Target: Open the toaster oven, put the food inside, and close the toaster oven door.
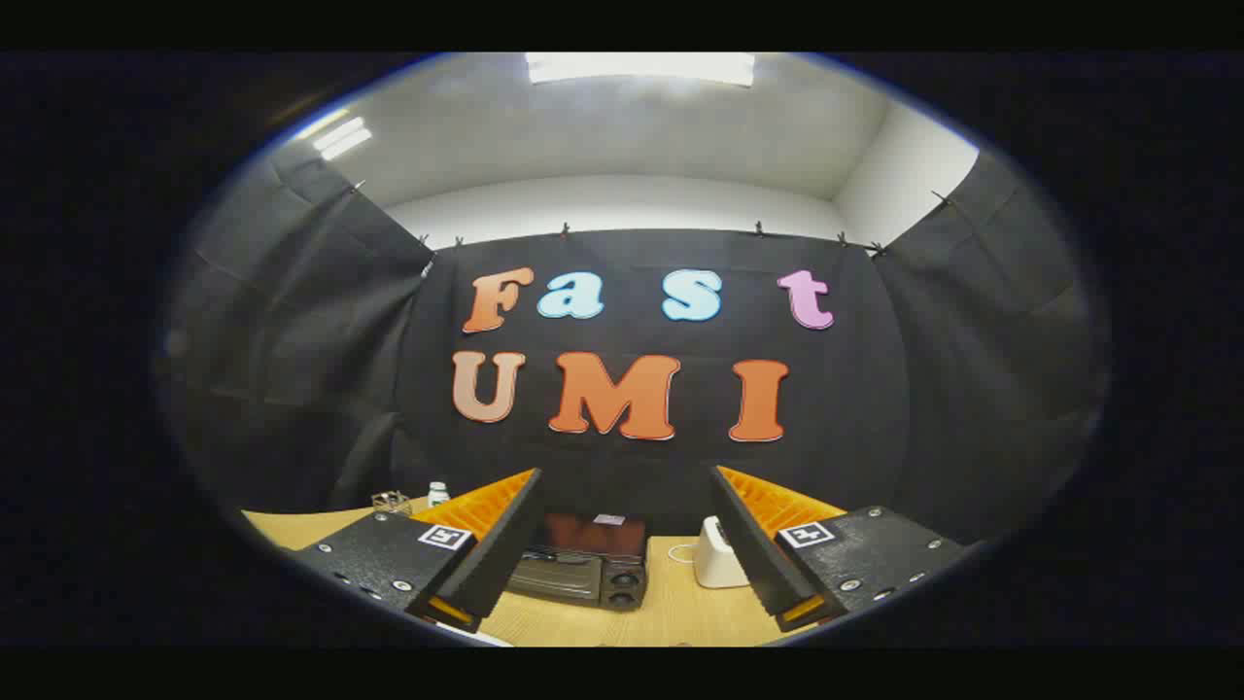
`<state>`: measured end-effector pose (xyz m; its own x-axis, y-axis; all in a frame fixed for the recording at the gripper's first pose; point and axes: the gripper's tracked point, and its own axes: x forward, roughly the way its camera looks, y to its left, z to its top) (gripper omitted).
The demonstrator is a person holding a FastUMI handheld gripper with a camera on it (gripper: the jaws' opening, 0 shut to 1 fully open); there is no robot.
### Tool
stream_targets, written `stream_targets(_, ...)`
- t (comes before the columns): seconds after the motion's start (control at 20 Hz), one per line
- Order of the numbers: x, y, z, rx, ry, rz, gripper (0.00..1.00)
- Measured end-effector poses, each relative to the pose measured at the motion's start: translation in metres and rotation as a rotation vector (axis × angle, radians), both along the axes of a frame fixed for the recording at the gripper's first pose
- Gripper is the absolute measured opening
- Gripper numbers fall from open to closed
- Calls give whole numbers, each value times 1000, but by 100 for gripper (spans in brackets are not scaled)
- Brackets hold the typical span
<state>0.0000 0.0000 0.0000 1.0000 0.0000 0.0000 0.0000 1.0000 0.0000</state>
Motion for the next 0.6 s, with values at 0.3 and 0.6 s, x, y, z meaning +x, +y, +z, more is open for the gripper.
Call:
stream_targets(0.3,-2,1,-16,-13,8,12,99)
stream_targets(0.6,-2,-1,-24,-2,15,13,99)
